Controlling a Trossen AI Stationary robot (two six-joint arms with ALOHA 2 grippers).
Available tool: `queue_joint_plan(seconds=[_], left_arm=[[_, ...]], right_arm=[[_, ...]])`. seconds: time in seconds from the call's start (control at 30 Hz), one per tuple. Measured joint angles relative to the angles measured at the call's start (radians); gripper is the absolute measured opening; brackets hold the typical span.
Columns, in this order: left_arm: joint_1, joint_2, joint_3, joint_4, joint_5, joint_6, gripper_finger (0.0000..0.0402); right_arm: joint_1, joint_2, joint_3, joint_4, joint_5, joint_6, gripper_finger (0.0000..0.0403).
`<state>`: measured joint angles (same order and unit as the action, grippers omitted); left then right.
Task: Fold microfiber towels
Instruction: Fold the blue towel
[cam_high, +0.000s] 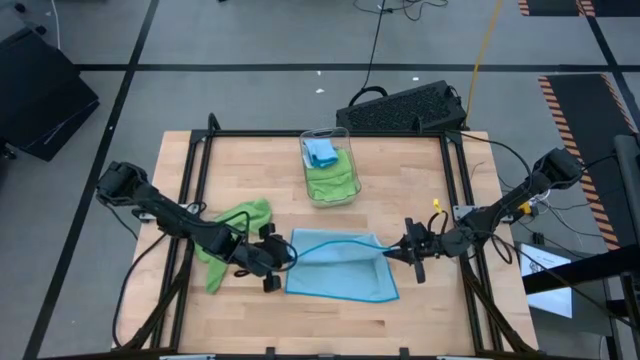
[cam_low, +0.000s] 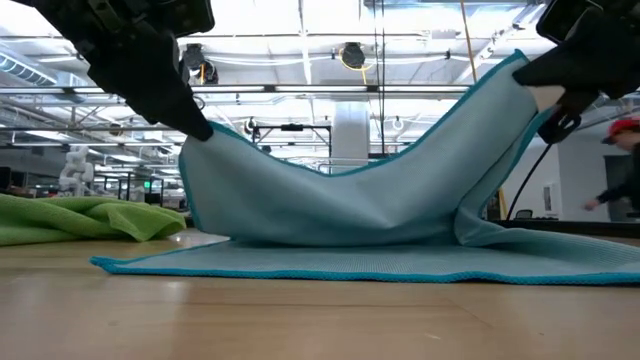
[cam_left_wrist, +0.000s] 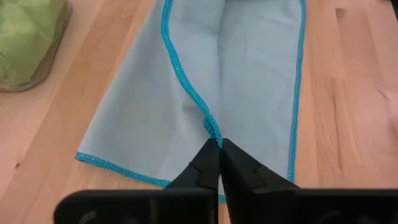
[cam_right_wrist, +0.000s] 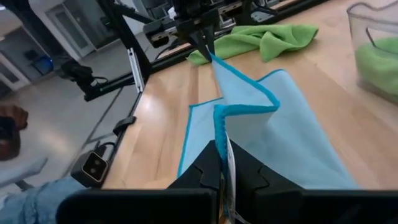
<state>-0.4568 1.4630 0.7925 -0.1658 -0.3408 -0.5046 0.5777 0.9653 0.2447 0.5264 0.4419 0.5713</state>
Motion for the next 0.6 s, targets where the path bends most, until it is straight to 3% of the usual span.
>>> queue_joint_plan(seconds=[0.2, 0.6], left_arm=[[-0.004, 0.054, -0.001, 0.006, 0.0, -0.013, 0.0014], [-0.05, 0.072, 0.0, 0.061, 0.001, -0.056, 0.0018]], right_arm=[[0.0, 0.007, 0.0, 0.005, 0.0, 0.05, 0.0002], [0.0, 0.158, 0.0, 0.118, -0.055, 0.091, 0.0002]])
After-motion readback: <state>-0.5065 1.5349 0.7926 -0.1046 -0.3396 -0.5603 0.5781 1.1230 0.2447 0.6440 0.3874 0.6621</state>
